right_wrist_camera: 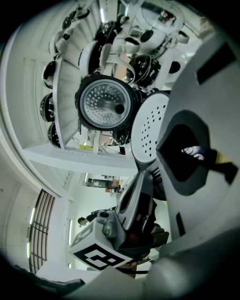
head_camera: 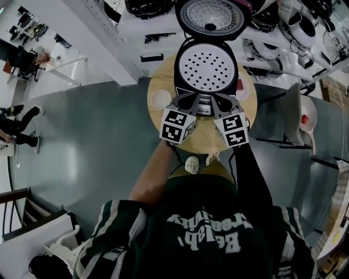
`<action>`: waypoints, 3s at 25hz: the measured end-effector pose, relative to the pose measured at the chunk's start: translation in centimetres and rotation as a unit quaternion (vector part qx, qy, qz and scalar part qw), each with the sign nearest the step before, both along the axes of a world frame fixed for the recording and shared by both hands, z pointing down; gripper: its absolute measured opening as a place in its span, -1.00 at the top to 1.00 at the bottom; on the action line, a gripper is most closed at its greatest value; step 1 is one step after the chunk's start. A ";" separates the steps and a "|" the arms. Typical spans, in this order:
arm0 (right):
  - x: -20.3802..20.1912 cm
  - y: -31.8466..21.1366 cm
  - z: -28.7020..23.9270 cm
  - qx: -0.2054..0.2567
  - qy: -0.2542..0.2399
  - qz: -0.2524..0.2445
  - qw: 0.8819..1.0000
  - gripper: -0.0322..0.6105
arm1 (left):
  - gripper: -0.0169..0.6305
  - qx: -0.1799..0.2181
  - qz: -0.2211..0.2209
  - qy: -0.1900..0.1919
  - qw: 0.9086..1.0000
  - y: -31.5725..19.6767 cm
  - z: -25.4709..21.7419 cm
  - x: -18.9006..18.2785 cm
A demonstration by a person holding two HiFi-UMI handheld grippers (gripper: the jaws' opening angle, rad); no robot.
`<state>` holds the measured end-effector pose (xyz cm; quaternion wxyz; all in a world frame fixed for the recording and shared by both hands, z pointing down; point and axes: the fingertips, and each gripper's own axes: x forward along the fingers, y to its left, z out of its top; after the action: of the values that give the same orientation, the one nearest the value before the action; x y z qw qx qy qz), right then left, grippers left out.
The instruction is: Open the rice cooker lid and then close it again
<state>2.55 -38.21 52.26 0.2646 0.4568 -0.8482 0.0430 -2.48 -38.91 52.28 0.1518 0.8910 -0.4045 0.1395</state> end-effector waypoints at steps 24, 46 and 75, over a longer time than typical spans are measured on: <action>0.1 -0.1 -0.1 0.001 -0.009 -0.003 1.000 0.89 | 0.97 -0.001 0.008 0.010 1.000 0.1 0.1 0.2; 2.3 -1.5 -7.3 0.066 -0.136 0.045 0.987 0.88 | 0.97 0.122 -0.018 0.001 0.992 -1.7 -7.5 -1.6; 6.6 -18.7 -25.4 0.188 0.015 -0.070 0.980 0.28 | 0.97 0.194 -0.092 0.006 0.977 -10.2 -17.8 -1.6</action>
<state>9.20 -56.90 26.86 0.1891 0.4385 -0.8670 -0.1428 -4.06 -49.06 34.43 -0.0094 0.8632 -0.5034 0.0382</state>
